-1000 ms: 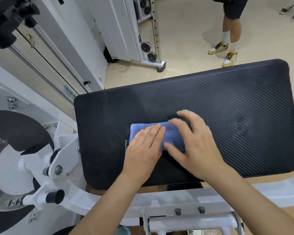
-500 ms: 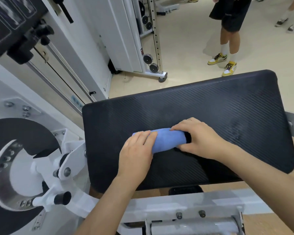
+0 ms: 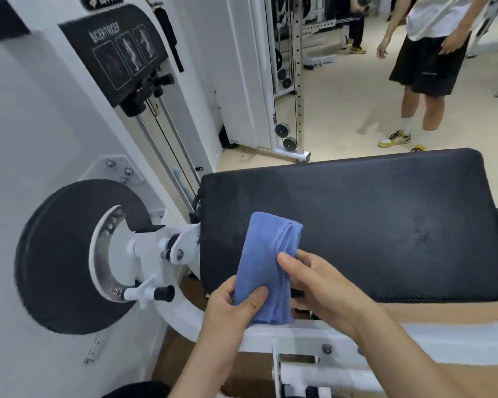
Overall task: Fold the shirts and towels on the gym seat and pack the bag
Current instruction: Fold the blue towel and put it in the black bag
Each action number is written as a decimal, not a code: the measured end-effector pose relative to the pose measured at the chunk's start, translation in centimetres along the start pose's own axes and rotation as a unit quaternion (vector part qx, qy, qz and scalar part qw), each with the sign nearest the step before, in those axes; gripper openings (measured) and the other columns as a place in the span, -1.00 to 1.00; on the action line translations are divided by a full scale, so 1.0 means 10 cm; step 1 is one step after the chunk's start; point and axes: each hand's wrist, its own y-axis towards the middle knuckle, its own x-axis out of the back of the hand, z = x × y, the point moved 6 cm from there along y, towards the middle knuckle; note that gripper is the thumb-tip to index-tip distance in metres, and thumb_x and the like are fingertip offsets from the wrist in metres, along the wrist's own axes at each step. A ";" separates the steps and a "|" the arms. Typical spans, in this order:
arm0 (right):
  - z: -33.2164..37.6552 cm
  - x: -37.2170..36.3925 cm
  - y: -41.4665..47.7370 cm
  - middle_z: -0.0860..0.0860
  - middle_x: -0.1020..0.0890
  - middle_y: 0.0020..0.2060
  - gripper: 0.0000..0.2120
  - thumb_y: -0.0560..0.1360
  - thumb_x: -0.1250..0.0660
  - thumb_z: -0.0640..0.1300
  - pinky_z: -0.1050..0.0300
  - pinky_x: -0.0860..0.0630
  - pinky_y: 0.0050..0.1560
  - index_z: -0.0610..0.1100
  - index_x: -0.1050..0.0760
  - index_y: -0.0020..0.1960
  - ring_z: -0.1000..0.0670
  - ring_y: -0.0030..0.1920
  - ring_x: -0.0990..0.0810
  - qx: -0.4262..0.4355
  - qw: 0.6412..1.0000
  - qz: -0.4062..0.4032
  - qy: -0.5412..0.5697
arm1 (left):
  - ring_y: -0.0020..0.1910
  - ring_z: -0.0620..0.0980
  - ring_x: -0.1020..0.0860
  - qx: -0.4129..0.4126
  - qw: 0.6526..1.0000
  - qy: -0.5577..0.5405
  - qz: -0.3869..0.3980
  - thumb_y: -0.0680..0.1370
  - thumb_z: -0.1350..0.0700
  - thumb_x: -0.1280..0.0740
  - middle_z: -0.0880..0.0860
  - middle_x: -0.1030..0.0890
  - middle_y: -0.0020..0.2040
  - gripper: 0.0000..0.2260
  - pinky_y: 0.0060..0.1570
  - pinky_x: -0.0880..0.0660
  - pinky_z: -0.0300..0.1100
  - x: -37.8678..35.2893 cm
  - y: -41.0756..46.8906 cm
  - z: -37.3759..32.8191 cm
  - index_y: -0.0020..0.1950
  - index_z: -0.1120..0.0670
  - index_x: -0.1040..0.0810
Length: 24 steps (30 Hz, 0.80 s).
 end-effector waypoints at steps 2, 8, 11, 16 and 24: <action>-0.02 -0.22 -0.07 -0.02 -0.67 0.11 -0.49 0.42 -0.45 0.14 -0.08 -0.54 0.22 -0.07 -0.49 0.28 -0.04 0.12 -0.65 0.008 1.000 0.000 -0.019 | -0.01 0.06 -0.66 0.004 0.999 -0.032 -0.019 0.29 -0.12 -0.46 0.04 -0.69 -0.01 -0.52 0.04 -0.60 0.04 0.08 -0.17 0.09 0.15 0.02 -0.57; -0.20 -0.81 -0.21 0.12 -0.65 0.04 -0.64 0.47 -0.46 -0.10 0.17 -0.60 0.05 0.07 -0.46 0.21 0.13 0.07 -0.63 0.069 0.982 -0.027 -0.176 | 0.03 -0.20 -0.60 -0.014 0.996 0.028 -0.082 0.45 -0.16 -0.44 -0.14 -0.59 0.11 -0.49 -0.02 -0.58 -0.21 0.49 -0.62 0.34 0.31 -0.13 -0.32; -0.31 -1.05 -0.19 0.12 -0.66 0.02 -0.75 0.53 -0.37 -0.13 0.09 -0.60 0.08 0.05 -0.49 0.19 0.11 0.05 -0.63 0.118 0.962 -0.051 -0.240 | 0.03 -0.18 -0.62 -0.010 0.997 0.023 -0.071 0.30 -0.11 -0.47 -0.16 -0.60 0.10 -0.33 0.03 -0.60 -0.11 0.68 -0.83 0.52 0.36 -0.13 -0.31; -0.45 -1.57 -0.18 0.17 -0.64 -0.02 -0.76 0.55 -0.35 -0.12 0.23 -0.53 -0.03 0.13 -0.50 0.17 0.19 -0.01 -0.59 0.177 0.884 0.100 -0.421 | 0.17 -0.04 -0.60 -0.046 0.985 -0.146 -0.079 0.22 0.08 -0.57 0.00 -0.61 0.21 -0.27 -0.03 -0.57 -0.22 1.22 -1.22 0.54 0.36 -0.02 -0.41; -0.92 -2.16 -0.13 0.22 -0.62 -0.03 -0.64 0.44 -0.45 -0.03 0.31 -0.50 -0.07 0.18 -0.45 0.17 0.24 -0.02 -0.57 0.147 0.819 0.298 -0.467 | -0.16 -0.18 -0.63 -0.045 0.943 -0.005 -0.330 0.30 0.19 -0.60 -0.08 -0.65 -0.12 -0.66 -0.17 -0.54 -0.28 1.87 -1.82 0.59 -0.04 -0.04 -0.57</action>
